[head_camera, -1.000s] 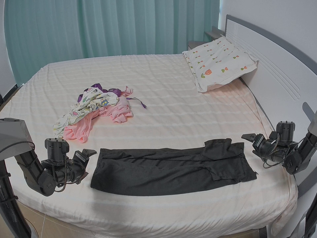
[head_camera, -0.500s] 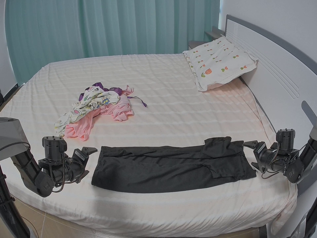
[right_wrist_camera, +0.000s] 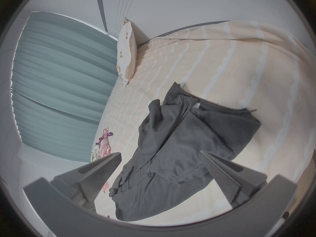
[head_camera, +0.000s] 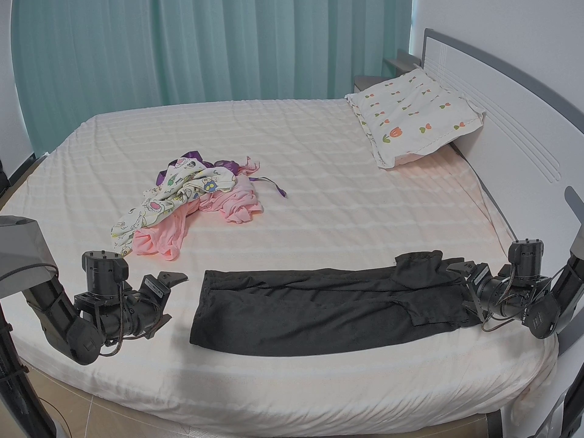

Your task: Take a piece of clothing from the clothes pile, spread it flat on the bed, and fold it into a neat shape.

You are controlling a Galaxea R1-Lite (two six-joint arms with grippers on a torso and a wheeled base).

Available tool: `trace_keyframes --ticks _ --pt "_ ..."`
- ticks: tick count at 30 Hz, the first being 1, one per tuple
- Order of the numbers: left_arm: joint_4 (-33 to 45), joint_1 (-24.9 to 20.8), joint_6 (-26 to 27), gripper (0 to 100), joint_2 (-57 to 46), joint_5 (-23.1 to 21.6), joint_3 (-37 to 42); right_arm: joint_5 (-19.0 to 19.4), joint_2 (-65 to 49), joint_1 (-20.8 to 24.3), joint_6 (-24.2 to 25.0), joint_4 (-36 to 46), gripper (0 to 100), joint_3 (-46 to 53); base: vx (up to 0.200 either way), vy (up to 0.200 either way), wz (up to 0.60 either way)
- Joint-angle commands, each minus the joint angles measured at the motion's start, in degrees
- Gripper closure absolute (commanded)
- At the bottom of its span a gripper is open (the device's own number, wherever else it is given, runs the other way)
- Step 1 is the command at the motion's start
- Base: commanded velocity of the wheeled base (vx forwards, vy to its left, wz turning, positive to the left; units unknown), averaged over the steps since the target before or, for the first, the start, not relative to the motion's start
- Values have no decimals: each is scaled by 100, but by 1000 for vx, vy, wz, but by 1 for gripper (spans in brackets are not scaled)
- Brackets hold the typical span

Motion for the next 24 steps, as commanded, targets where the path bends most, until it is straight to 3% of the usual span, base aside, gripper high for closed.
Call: trace_keyframes --ticks 1,5,9,24 --pt "47 -371 46 0 99 -21 -46 -12 -4 8 -9 -5 0 15 0 0 0" --pt "47 -713 205 0 425 50 -90 -12 5 8 -18 -5 0 33 0 0 0" --pt "55 -1030 266 0 600 392 -81 -20 5 16 -27 -5 0 51 0 0 0" --pt "82 -1381 231 0 829 1016 271 -82 40 34 -71 -444 0 306 0 0 0"
